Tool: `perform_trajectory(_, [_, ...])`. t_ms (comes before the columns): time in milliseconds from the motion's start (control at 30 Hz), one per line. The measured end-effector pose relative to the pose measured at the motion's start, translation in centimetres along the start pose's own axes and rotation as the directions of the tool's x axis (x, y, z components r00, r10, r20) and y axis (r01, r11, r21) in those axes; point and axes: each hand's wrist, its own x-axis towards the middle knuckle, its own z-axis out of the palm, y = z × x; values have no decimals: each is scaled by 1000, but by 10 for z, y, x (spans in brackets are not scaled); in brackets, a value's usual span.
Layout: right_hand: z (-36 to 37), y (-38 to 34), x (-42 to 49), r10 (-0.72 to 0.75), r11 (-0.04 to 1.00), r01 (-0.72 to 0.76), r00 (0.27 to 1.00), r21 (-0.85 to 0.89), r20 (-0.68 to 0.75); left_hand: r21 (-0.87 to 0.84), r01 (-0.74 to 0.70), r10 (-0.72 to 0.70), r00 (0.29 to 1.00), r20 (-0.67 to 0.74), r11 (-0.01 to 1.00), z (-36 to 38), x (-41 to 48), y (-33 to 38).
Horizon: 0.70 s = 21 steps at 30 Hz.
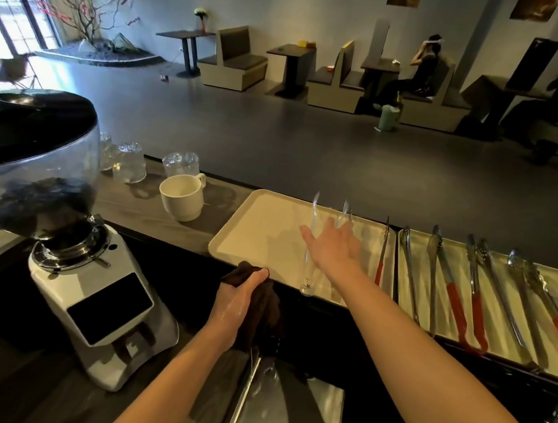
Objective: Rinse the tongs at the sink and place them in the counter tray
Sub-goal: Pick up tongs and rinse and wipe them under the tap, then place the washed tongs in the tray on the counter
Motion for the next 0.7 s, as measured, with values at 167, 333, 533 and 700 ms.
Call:
perform_trajectory(167, [-7,-17,-46,-175,978,193,965,82,-195,-52,-14,13,1000,-26,999,-28,-21,-4])
perform_trajectory(333, [24,-48,-110,-372,912,373,927,172,-34,-84,33,-45,987,-152,996,-80,-55,-14])
perform_trajectory(533, [69,-104,-214,-509,807,508,857,302,-82,-45,-33,16,946,-324,998,-164,-115,-30])
perform_trajectory(700, [102,-145,-303,-613,727,550,790,411,27,-102,-14,-34,892,-451,995,-240,-174,-54])
